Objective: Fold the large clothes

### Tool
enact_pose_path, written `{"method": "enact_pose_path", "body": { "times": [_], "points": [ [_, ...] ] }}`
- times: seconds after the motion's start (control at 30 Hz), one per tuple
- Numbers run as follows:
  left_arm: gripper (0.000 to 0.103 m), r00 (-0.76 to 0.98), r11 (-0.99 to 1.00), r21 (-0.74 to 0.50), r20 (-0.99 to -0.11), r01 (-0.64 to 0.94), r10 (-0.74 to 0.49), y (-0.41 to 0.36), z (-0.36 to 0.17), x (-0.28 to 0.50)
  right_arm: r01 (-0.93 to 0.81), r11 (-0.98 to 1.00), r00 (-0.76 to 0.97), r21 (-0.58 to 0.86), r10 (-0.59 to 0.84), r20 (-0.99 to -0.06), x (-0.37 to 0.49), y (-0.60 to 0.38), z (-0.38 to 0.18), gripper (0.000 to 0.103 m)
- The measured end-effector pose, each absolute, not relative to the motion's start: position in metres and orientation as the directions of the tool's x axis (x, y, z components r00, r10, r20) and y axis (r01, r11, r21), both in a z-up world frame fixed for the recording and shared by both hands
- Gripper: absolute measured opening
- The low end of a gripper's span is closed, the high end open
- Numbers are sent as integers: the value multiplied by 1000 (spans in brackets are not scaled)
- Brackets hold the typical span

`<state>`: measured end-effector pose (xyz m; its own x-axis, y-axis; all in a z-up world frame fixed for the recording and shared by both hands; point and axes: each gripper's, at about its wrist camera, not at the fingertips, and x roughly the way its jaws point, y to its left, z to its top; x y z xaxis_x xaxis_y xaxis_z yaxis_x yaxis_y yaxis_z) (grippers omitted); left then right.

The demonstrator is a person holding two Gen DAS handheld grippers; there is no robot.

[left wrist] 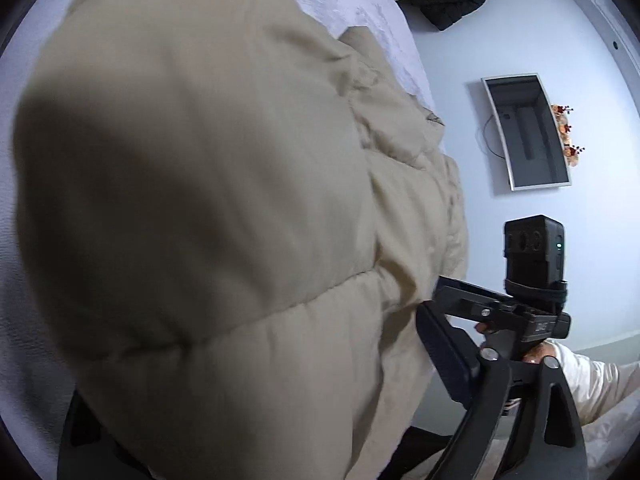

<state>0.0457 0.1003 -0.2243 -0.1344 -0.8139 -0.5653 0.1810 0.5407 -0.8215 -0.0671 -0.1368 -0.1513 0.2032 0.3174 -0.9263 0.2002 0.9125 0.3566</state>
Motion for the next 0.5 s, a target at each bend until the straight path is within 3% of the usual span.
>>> {"method": "enact_pose_path", "body": {
  "times": [0.07, 0.17, 0.33, 0.47, 0.5],
  "points": [
    [48, -141, 540, -808, -578, 236, -803, 87, -212, 43, 203, 912, 204, 356, 316, -927, -68, -138, -152, 103],
    [35, -137, 544, -800, -586, 252, -799, 83, -199, 42, 208, 908, 200, 364, 325, -924, -69, -141, -150, 103],
    [34, -112, 549, -798, -587, 249, -802, 85, -180, 39, 188, 896, 208, 402, 364, -908, -70, -149, -128, 103],
    [34, -101, 573, -783, -608, 241, -788, 80, -165, 36, 210, 902, 293, 378, 311, -904, -79, -167, -104, 102],
    [34, -96, 584, -775, -618, 240, -780, 78, -162, 35, 219, 899, 316, 378, 301, -900, -81, -173, -100, 97]
  ]
}}
